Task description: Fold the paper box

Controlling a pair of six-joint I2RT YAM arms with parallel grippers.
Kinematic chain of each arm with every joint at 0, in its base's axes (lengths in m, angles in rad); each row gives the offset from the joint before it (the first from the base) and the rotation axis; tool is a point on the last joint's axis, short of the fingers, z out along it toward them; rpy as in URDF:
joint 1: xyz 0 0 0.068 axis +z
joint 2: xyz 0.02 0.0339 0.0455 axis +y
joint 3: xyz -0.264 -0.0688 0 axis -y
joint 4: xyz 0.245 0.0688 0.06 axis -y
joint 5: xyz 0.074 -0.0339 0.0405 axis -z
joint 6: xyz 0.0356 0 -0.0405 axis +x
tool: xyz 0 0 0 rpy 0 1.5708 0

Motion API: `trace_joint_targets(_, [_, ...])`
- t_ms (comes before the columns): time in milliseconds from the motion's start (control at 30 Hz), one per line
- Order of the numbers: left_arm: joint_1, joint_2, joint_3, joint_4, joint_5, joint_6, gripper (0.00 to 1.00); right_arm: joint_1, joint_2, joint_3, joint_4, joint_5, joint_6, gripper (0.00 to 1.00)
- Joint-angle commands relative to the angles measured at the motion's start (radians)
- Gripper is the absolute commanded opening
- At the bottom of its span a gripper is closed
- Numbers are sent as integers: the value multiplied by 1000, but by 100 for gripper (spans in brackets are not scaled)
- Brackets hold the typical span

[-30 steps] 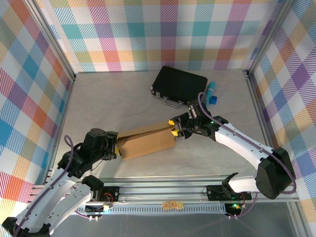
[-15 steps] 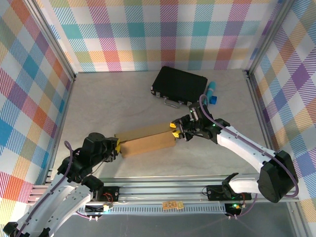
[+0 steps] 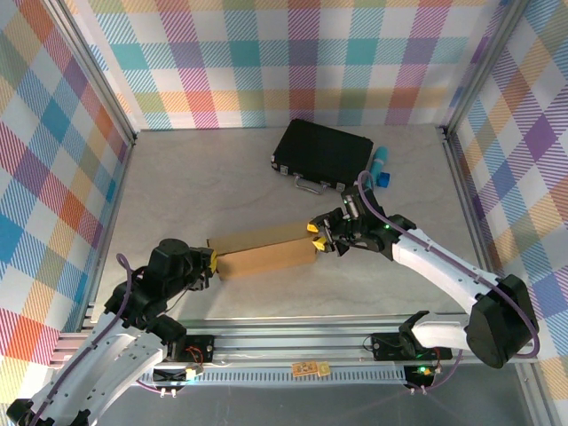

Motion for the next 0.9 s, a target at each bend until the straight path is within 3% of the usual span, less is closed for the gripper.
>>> trace_joint_targets(0, [-9, 27, -43, -87, 37, 38, 14, -13, 17, 5, -211, 38, -101, 44])
trace_joint_targets(433, [-9, 23, -66, -112, 112, 116, 16, -28, 15, 76, -399, -79, -370, 50])
trace_joint_targets(867, [-9, -130, -147, -252, 237, 160, 15, -22, -94, -73, -440, -136, -504, 32])
